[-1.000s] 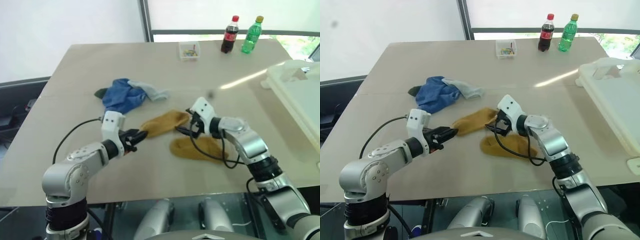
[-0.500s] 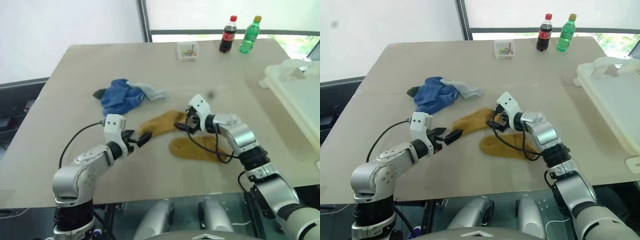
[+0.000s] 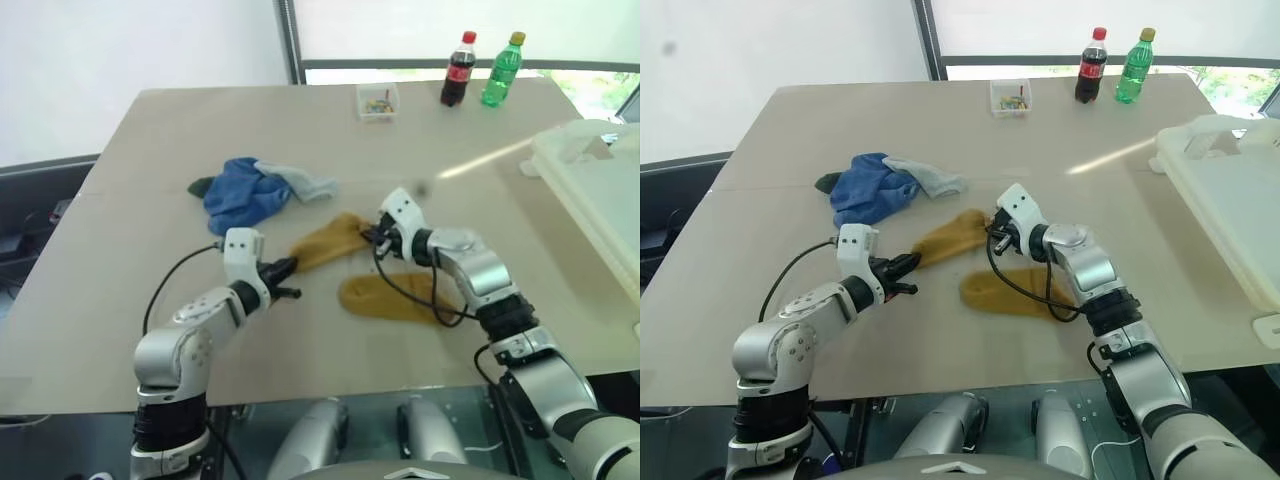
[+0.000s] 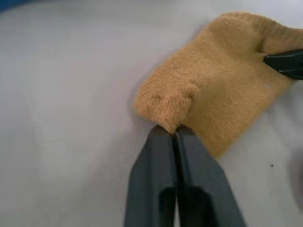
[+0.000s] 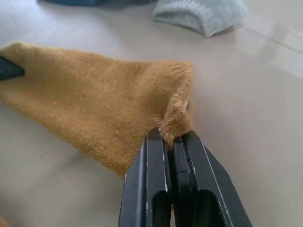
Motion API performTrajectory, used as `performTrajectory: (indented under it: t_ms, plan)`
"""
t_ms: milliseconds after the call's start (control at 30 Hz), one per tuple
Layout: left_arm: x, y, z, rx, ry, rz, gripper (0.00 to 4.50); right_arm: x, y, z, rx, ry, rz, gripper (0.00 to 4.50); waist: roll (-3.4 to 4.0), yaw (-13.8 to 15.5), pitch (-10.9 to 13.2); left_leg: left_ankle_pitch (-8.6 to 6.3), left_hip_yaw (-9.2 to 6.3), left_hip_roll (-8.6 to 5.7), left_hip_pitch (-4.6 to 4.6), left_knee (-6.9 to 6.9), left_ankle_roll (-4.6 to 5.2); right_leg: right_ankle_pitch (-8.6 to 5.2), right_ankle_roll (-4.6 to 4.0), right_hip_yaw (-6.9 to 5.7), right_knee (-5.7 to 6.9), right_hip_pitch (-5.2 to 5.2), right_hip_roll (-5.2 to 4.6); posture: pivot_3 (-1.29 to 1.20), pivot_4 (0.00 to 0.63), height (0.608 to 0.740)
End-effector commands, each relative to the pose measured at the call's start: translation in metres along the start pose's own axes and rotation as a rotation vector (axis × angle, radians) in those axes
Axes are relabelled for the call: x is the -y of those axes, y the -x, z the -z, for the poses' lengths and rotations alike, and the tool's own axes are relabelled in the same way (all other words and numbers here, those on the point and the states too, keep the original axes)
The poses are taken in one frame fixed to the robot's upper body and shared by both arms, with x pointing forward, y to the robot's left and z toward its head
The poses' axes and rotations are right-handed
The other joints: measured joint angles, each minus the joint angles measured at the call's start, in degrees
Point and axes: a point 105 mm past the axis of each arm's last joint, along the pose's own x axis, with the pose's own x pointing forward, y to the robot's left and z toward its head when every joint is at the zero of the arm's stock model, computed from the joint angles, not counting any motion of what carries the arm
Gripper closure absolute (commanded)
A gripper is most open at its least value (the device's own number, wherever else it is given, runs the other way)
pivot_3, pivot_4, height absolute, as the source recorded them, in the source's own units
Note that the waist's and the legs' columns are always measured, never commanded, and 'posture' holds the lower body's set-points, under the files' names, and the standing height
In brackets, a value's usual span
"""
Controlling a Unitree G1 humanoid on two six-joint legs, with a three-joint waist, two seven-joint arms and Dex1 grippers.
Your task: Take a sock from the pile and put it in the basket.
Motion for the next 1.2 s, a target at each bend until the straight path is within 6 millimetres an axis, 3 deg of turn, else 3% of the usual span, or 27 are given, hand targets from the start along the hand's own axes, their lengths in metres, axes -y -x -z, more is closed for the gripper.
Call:
performTrajectory:
  t_ms: [33, 200, 333, 500, 700, 1000, 1200]
  plan:
    - [0.027, 0.010, -0.029, 0.120, 0.031, 0.191, 4.47, -0.003, 0.023, -0.038, 0.157, -0.011, -0.010, 4.50, 0.00, 0.00, 0.00, 0.00, -0.01, 0.00, -0.04, 0.00, 0.00, 0.00, 0.00, -0.02, -0.01, -0.02, 0.00, 0.00, 0.150, 0.740]
    - [0.044, 0.026, -0.036, 0.097, 0.165, 0.386, 4.47, -0.023, 0.071, -0.051, 0.226, -0.072, -0.042, 4.50, -0.01, 0.14, 0.00, -0.01, -0.08, 0.00, -0.09, -0.01, 0.00, 0.00, 0.00, -0.06, -0.08, -0.02, -0.02, 0.00, 0.150, 0.740]
    - [0.054, 0.032, -0.029, -0.004, 0.211, 0.499, 4.47, -0.037, 0.105, -0.044, 0.209, -0.131, -0.004, 4.50, 0.00, 0.22, 0.00, -0.01, -0.09, 0.00, -0.08, -0.01, 0.00, -0.01, 0.01, -0.06, -0.07, -0.01, -0.01, 0.00, 0.150, 0.740]
    - [0.057, 0.025, -0.017, -0.134, 0.162, 0.516, 4.47, -0.058, 0.135, -0.032, 0.180, -0.167, 0.041, 4.50, 0.00, 0.33, 0.00, -0.03, -0.04, 0.00, -0.02, -0.05, -0.01, -0.01, 0.01, -0.02, -0.02, -0.01, -0.03, 0.00, 0.150, 0.740]
    - [0.061, 0.004, -0.001, -0.251, 0.035, 0.498, 4.47, -0.068, 0.146, 0.003, 0.084, -0.222, 0.100, 4.50, -0.01, 1.07, 0.01, -0.03, 0.01, -0.01, -0.01, -0.07, -0.01, -0.01, 0.01, 0.00, -0.04, 0.00, -0.06, 0.00, 0.150, 0.740]
    - [0.071, 0.000, 0.000, -0.275, 0.046, 0.574, 4.47, -0.075, 0.158, 0.026, 0.021, -0.245, 0.151, 4.50, -0.01, 1.60, 0.01, -0.03, 0.02, 0.01, -0.01, -0.12, -0.01, -0.02, 0.03, 0.01, -0.07, -0.01, -0.06, 0.00, 0.150, 0.740]
    - [0.064, -0.005, 0.019, -0.343, -0.012, 0.539, 4.47, -0.078, 0.158, 0.051, -0.079, -0.232, 0.155, 4.50, -0.02, 1.62, 0.02, -0.03, 0.01, 0.00, -0.02, -0.13, -0.01, -0.02, 0.03, 0.00, -0.10, 0.00, -0.07, 0.00, 0.150, 0.740]
